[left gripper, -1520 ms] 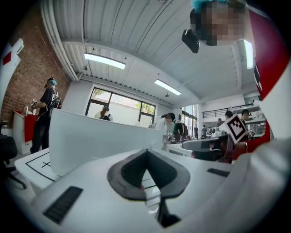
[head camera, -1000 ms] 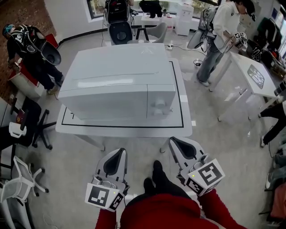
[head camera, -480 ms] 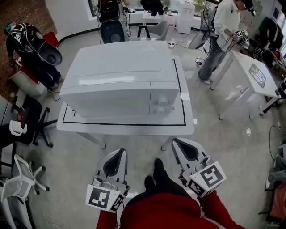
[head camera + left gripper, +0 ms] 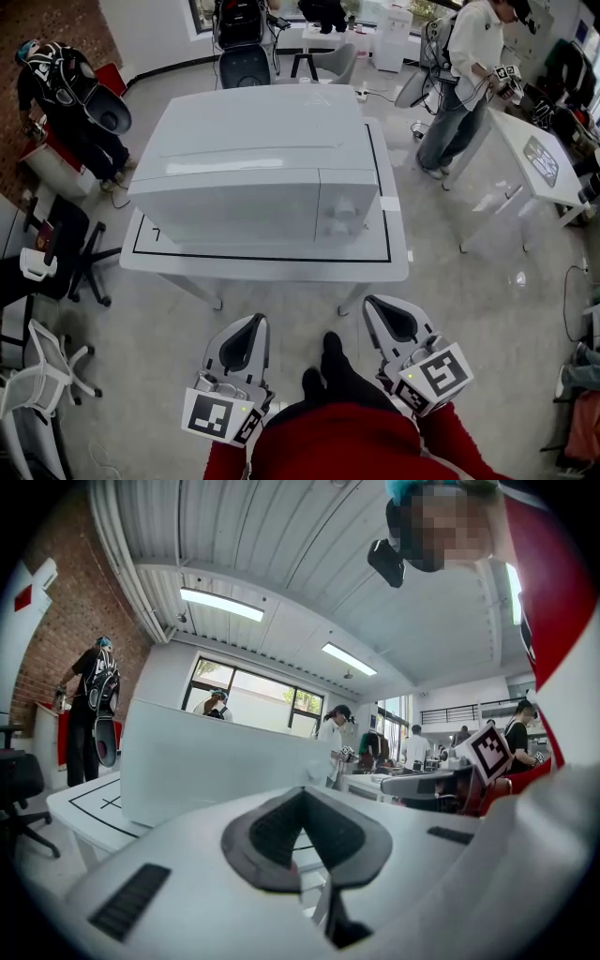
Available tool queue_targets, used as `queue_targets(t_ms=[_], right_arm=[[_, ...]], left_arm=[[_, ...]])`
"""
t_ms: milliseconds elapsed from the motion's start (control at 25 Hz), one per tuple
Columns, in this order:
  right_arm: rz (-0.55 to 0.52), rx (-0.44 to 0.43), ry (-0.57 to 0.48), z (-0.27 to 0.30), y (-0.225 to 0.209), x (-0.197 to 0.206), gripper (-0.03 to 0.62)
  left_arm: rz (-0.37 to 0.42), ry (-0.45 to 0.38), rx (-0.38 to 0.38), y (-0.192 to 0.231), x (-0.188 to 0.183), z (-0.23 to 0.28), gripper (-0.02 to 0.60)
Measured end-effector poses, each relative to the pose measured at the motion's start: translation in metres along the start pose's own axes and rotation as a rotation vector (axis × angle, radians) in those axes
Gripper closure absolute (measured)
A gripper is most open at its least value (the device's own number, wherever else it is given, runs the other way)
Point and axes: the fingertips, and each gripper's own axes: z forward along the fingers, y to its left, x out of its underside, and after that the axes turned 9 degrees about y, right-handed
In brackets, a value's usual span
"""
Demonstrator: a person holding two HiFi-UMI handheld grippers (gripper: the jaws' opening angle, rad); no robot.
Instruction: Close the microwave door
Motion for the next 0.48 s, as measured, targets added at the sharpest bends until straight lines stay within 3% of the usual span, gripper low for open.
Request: queue_targets(t_ms=[480], right_arm=[[-0.001,-0.004,0.012,0.0023,0.0004,0.0044,0.582]], left_arm=[[-0.008,0.013,0.005,-0.0041,0.0085,0.0003,0.572]])
